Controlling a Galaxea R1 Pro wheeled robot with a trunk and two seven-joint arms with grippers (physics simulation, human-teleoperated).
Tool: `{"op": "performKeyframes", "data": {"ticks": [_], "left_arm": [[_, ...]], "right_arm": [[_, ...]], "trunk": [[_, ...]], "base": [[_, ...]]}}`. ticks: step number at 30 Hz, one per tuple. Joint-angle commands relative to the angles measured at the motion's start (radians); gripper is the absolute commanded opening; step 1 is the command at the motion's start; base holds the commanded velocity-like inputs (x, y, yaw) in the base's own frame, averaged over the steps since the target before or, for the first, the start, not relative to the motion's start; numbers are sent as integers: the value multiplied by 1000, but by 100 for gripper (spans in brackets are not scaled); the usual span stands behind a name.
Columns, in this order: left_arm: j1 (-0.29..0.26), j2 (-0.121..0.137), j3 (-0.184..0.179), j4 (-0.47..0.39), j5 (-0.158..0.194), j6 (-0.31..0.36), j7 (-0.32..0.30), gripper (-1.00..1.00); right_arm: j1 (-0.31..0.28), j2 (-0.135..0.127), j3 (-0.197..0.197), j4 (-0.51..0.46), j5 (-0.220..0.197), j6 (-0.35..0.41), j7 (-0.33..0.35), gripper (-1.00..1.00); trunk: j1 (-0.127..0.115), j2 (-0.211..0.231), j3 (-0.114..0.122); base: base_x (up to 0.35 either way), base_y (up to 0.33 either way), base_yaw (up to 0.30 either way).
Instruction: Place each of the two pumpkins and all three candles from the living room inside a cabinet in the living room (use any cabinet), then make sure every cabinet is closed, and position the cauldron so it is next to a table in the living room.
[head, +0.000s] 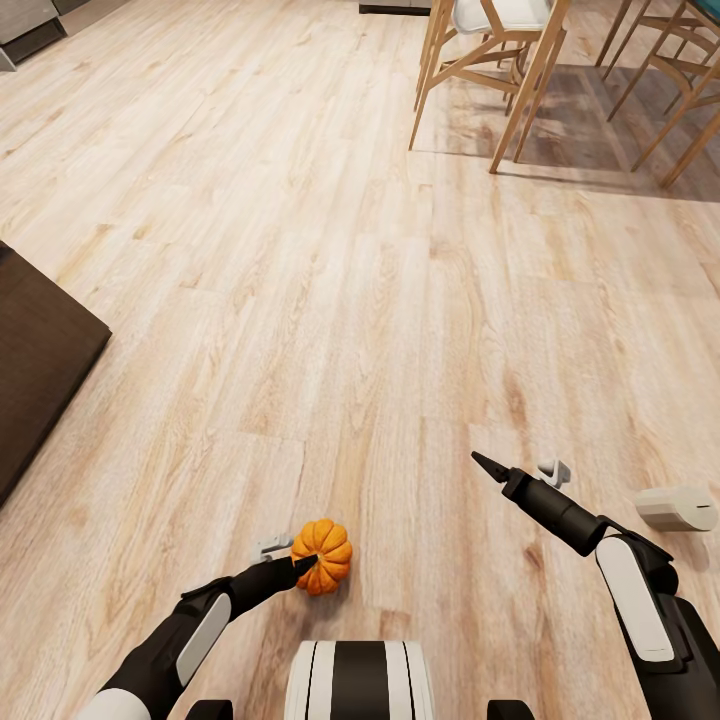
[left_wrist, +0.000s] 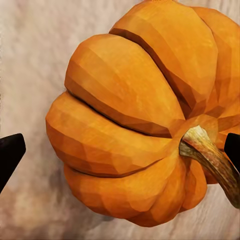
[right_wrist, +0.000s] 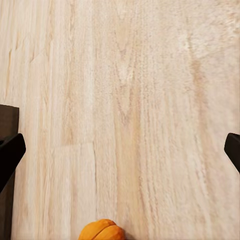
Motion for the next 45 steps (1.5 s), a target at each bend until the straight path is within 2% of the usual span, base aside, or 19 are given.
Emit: {"op": "performKeyframes", "data": {"ticks": [1,12,16,22,27,36,39,45], "left_arm": [[0,1,-2,-1,9,6,1,100],[0,1,6,1,9,6,1,100],[0,1,7,1,9,6,4,100],[0,1,8,1,10,6,5,100],[0,1,8,1,10,6,4,100],[0,1,8,0,12,6,4,100],[0,1,8,1,11,6,3,100],[0,1,8,1,11,6,3,100]], "right_arm": [[0,0,-2,0,-4,7,1,100],[0,0,-2,-2,-4,7,1,100],[0,0,-2,-2,-4,7,1,100],[0,1,-2,-2,-4,7,1,100],[0,1,-2,-3,-4,7,1,100],[0,-1,-2,-3,-4,7,1,100],[0,-1,-2,-3,-4,7,1,100],[0,-1,-2,-3,-4,7,1,100]], "trunk": [[0,0,-1],[0,0,-1],[2,-1,-16],[2,-1,-16],[4,-2,-35],[4,-2,-35],[5,-3,-47],[5,-3,-47]], "base": [[0,0,0],[0,0,0],[0,0,0],[0,0,0],[0,0,0],[0,0,0],[0,0,0],[0,0,0]]}}
